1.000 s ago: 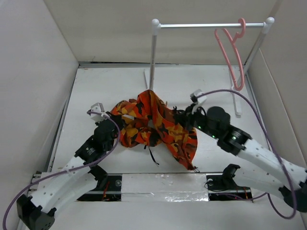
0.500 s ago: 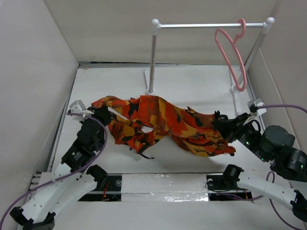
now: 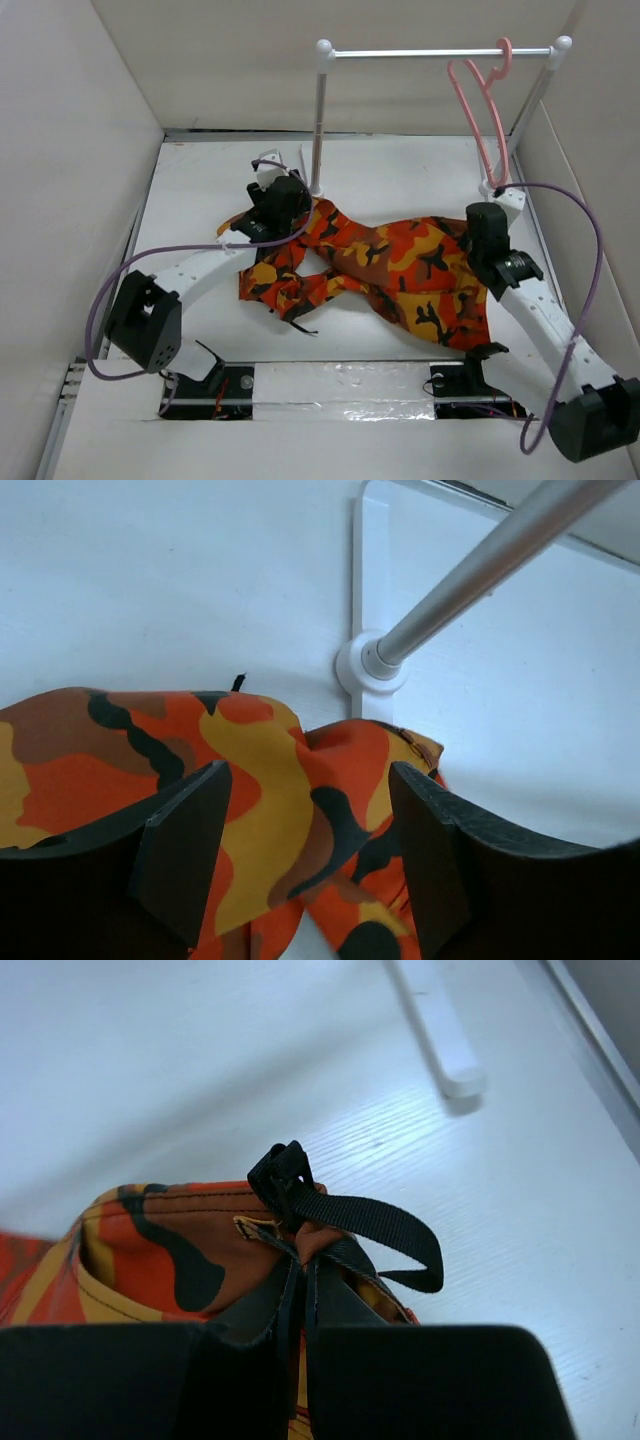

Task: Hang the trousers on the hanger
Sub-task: Flatten out the trousers at the center of the board.

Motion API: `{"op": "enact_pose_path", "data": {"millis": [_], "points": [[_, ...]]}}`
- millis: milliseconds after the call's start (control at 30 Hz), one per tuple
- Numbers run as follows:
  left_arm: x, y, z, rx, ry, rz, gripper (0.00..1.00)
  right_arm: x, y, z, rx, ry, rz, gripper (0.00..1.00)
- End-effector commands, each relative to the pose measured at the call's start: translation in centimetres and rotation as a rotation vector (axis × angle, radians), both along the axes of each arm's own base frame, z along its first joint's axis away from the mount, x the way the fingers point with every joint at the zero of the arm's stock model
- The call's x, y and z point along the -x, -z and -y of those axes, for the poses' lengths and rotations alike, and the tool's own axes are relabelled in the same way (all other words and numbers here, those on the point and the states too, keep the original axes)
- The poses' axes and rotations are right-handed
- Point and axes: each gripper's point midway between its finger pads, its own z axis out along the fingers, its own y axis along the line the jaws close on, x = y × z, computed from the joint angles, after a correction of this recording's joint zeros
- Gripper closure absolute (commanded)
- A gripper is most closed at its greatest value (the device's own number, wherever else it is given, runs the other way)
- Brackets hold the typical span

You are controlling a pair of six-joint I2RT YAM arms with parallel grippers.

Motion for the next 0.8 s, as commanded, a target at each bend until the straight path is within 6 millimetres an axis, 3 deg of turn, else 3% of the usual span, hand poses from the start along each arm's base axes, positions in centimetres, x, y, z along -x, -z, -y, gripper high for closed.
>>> {"op": "enact_pose_path", "data": {"millis": [0, 33, 67, 100, 133, 167, 200, 233, 267, 300, 333, 367, 467, 500, 533, 567, 600, 633, 667, 700, 733, 767], "points": [[1.2, -7.9, 1.0, 0.093, 0.047, 0.175, 0.37, -4.7, -2.6, 3.5, -0.092, 0.135, 0.193, 1.00], [2.1, -6.6, 0.5, 0.087, 0.052, 0.153, 0.37, -5.2, -2.5, 4.5, -0.102, 0.156, 0.198, 1.00], [3.3, -7.6, -0.3, 0.141, 0.042, 0.177, 0.37, -5.7, -2.9, 6.6, -0.112, 0.211, 0.223, 1.00], [4.2, -6.8, -1.1, 0.150, 0.025, 0.172, 0.37, -6.3, -2.6, 6.9, -0.136, 0.204, 0.221, 1.00], [5.5, -3.3, -2.1, 0.131, 0.016, 0.119, 0.37, -6.6, -2.8, 7.3, -0.146, 0.202, 0.233, 0.96], [6.7, -3.3, -3.1, 0.193, -0.016, 0.134, 0.37, -7.0, -3.4, 8.0, -0.146, 0.194, 0.250, 0.85], [7.7, -1.9, -4.0, 0.210, -0.047, 0.115, 0.38, -7.4, -3.5, 6.5, -0.176, 0.109, 0.244, 0.71], [9.1, 1.7, -5.2, 0.200, -0.074, 0.059, 0.38, -7.6, -3.8, 6.0, -0.186, 0.082, 0.248, 0.43], [10.0, 1.7, -6.0, 0.241, -0.095, 0.079, 0.38, -7.4, -3.8, 5.5, -0.199, 0.055, 0.238, 0.36], [10.8, 3.0, -6.9, 0.284, -0.153, 0.071, 0.39, -7.3, -3.8, 3.6, -0.225, -0.023, 0.232, 0.26], [11.9, 5.5, -8.0, 0.270, -0.179, 0.040, 0.39, -6.6, -4.9, 2.4, -0.233, -0.069, 0.270, 0.15], [12.2, 5.1, -9.0, 0.304, -0.210, 0.069, 0.39, -6.2, -5.6, 1.2, -0.238, -0.118, 0.305, 0.13], [13.0, 6.6, -11.8, 0.312, -0.296, 0.058, 0.39, -3.6, -6.1, -3.2, -0.259, -0.266, 0.334, 0.13], [13.0, 6.9, -11.8, 0.330, -0.285, 0.047, 0.39, -3.0, -6.0, -4.4, -0.258, -0.312, 0.329, 0.19], [13.1, 7.7, -12.2, 0.326, -0.283, 0.033, 0.39, -2.1, -5.8, -7.0, -0.268, -0.408, 0.317, 0.57], [13.0, 7.8, -11.8, 0.355, -0.253, 0.025, 0.39, -1.5, -5.9, -8.6, -0.274, -0.478, 0.314, 0.75], [12.5, 8.0, -12.6, 0.369, -0.275, 0.032, 0.39, -0.9, -5.6, -10.5, -0.277, -0.551, 0.294, 0.94], [12.6, 9.0, -13.0, 0.366, -0.275, 0.012, 0.39, 0.8, -5.3, -14.3, -0.304, -0.696, 0.261, 1.00], [12.5, 9.7, -13.2, 0.363, -0.277, -0.009, 0.39, 1.5, -5.2, -16.5, -0.310, -0.768, 0.253, 1.00], [12.0, 9.8, -13.6, 0.389, -0.274, -0.009, 0.39, 2.3, -3.9, -19.2, -0.315, -0.862, 0.195, 1.00], [11.9, 10.2, -13.8, 0.390, -0.275, -0.018, 0.37, 3.1, -3.5, -21.2, -0.309, -0.907, 0.173, 0.95], [11.6, 10.7, -14.0, 0.380, -0.266, -0.032, 0.35, 5.4, -4.3, -25.0, -0.316, -1.017, 0.187, 0.84]]}}
